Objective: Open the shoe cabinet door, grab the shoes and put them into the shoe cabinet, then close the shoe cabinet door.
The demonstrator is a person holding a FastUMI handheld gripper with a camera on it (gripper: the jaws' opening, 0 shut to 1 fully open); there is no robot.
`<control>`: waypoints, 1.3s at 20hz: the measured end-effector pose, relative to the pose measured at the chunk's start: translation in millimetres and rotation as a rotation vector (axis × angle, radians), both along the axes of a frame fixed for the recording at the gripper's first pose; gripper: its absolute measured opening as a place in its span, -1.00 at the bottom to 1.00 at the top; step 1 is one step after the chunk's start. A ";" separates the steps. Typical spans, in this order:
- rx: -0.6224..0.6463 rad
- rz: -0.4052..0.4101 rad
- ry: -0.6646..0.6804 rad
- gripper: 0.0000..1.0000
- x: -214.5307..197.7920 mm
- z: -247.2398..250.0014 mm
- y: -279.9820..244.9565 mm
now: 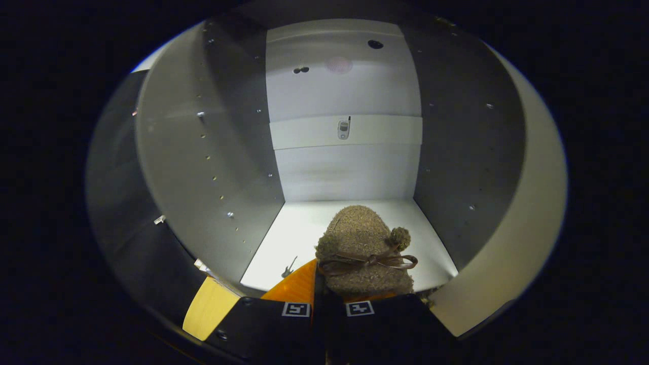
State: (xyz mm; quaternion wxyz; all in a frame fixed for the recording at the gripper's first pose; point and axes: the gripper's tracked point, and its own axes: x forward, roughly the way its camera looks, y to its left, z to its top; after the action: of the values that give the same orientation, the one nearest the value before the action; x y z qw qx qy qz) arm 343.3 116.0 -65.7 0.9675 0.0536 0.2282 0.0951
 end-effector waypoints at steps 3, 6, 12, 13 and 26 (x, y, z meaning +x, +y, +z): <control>-0.023 -0.017 0.002 -0.78 52.9 -5.9 6.6; -0.027 -0.040 0.056 -0.78 94.1 -29.0 10.2; -0.081 -0.060 0.137 -0.78 127.9 -74.5 11.5; -0.097 -0.065 0.124 -0.78 130.6 -73.9 10.6; -0.032 0.006 0.044 0.93 58.4 -25.4 31.0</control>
State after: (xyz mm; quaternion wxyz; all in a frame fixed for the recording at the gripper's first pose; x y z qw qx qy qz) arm 401.7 147.0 -91.1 0.9626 0.0397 0.2513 0.0932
